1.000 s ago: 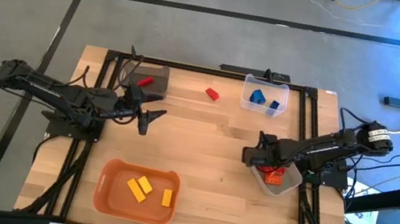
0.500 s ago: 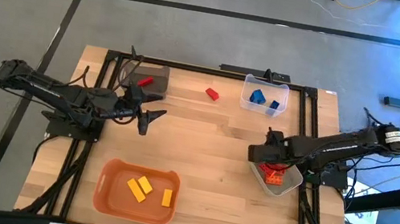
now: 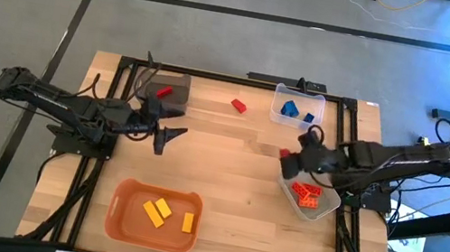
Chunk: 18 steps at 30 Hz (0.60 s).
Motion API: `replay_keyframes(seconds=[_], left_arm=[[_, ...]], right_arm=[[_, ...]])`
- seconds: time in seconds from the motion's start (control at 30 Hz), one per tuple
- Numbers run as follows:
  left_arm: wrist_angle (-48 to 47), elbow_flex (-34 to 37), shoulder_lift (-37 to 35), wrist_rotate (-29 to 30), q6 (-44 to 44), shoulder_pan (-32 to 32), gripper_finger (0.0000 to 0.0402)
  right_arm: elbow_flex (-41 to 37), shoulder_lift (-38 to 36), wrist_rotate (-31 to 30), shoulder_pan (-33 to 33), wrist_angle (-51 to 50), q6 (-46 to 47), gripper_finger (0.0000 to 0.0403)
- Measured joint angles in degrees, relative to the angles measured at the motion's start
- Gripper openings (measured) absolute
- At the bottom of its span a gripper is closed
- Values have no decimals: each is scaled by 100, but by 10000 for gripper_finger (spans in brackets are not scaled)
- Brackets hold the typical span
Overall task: Sort & place blocks by color
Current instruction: Put the bottom red block into the black transparent bin
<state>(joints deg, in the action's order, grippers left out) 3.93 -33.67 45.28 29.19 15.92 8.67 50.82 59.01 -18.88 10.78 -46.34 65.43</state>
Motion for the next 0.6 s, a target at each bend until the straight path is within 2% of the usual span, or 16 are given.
replay_keyframes(seconds=[0.13,0.37,0.6], left_arm=[[13,0,4,-58,-72,0,263],[336,-44,282,-40,-1102,82,263],[58,-852,1029,-36,-2350,258,268]], right_arm=[[62,114,-12,-94,1237,-583,135],[46,737,192,-222,2988,-825,135],[44,1341,706,-242,4233,-891,135]])
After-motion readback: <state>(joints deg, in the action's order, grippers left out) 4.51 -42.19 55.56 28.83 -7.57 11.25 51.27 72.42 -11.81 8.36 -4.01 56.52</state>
